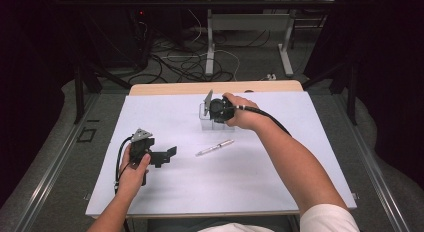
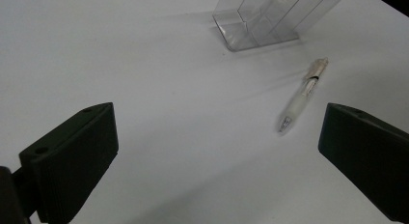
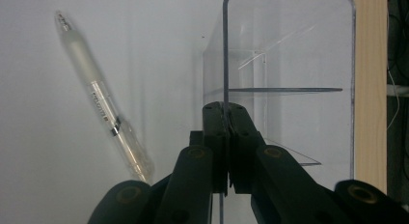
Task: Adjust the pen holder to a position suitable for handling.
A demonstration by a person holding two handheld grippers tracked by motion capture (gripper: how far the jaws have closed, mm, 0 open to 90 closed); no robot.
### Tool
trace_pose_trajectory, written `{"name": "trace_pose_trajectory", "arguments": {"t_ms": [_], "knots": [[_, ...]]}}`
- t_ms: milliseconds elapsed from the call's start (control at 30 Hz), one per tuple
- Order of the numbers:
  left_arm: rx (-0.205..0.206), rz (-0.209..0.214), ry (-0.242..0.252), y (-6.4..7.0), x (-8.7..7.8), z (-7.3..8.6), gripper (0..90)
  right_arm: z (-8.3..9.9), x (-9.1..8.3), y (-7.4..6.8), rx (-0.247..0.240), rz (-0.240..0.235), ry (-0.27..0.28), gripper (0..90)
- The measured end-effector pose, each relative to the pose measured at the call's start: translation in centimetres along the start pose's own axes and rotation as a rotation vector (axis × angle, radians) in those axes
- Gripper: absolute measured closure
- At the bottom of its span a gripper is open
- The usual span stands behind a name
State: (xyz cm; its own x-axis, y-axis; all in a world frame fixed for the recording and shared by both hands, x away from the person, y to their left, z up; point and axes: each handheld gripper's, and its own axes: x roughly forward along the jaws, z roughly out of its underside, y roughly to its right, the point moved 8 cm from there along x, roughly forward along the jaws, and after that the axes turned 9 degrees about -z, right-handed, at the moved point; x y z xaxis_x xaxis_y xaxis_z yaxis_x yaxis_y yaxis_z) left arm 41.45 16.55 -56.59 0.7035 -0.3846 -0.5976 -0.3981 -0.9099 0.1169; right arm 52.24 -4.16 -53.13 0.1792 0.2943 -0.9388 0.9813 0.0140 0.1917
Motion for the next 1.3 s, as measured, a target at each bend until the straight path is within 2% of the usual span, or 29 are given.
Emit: {"name": "trace_pose_trajectory", "arguments": {"t_ms": [367,700,833,1100,1233,1300], "knots": [[-0.001,0.0,0.0,0.0,0.0,0.0,0.6,-0.5,-0.2,-1.4,-0.023,-0.037,0.008,88.4],[-0.003,-0.003,0.009,0.0,0.0,0.0,0.6,-0.9,-0.5,-2.5,-0.012,-0.074,0.016,88.4],[-0.002,-0.002,0.008,0.1,0.1,0.0,0.6,-0.7,-0.7,-2.7,-0.016,-0.09,0.014,88.4],[-0.002,-0.003,0.007,0.1,0.1,0.0,0.6,-0.5,-0.8,-2.9,0.006,-0.114,0.014,88.2],[-0.002,-0.004,0.004,0.1,0.1,0.0,0.6,-0.5,-0.7,-2.7,-0.006,-0.11,0.018,87.3],[-0.001,-0.004,0.004,0.1,0.1,0.0,0.6,-0.4,-0.7,-2.3,-0.006,-0.09,0.026,85.5]]}}
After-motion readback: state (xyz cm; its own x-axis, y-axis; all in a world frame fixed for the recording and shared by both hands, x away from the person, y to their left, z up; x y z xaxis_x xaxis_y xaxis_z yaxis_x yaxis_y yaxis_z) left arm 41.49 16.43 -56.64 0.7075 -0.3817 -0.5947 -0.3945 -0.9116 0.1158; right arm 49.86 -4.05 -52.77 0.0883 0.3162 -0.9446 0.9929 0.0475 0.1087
